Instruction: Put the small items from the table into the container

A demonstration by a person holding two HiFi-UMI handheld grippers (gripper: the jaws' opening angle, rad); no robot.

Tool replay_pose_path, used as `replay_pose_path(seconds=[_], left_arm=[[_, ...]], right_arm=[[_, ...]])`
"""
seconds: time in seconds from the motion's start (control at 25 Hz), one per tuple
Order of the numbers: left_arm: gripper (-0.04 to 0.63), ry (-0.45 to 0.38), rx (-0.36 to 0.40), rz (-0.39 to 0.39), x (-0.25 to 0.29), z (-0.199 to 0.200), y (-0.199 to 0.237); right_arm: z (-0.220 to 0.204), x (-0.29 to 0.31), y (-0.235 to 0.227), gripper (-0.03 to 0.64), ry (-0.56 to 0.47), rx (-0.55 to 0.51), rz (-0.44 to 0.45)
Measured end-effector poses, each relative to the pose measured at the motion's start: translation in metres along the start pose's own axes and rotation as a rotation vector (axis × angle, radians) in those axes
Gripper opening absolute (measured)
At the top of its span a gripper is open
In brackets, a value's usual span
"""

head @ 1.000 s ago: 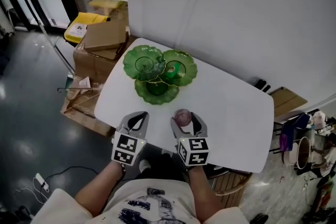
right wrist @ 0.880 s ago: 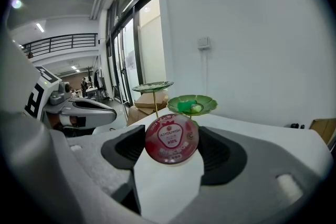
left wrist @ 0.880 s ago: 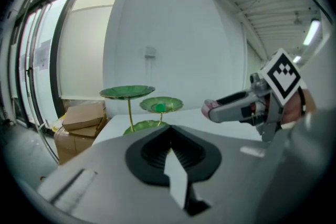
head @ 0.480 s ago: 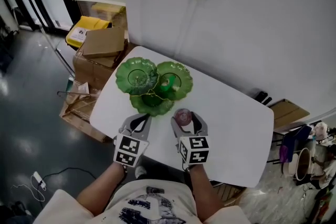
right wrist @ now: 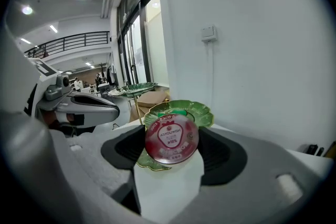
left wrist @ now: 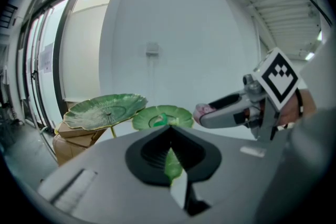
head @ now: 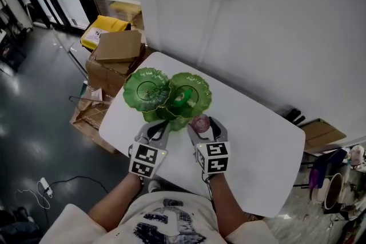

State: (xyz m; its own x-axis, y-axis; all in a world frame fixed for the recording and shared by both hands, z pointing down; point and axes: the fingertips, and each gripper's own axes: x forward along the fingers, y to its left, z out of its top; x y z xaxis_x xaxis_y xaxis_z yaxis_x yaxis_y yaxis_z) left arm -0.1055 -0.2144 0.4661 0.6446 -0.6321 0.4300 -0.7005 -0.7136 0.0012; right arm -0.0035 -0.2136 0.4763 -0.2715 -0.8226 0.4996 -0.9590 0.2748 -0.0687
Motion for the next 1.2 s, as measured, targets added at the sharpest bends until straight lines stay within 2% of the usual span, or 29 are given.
replay_pose_path(seconds=[0.36,0.6,1.2], left_arm=[[-0.011,0.015,-0.031,0.069,0.021,0.004,0.004],[-0.011,0.018,-0.040,0.085,0.031,0.007,0.002],[-0.011,0.026,-0.051,0.088,0.041,0.007,0.005]], right_arm=[[-0.002,0.029,-0.006,0.315,0.067,-0.100,0.085],[-0.005,0.040,-0.009,0.315,0.099,-0.129,0.115],[-0.001,0.056,-0.012,0.318,0.117,-0.165,0.098]])
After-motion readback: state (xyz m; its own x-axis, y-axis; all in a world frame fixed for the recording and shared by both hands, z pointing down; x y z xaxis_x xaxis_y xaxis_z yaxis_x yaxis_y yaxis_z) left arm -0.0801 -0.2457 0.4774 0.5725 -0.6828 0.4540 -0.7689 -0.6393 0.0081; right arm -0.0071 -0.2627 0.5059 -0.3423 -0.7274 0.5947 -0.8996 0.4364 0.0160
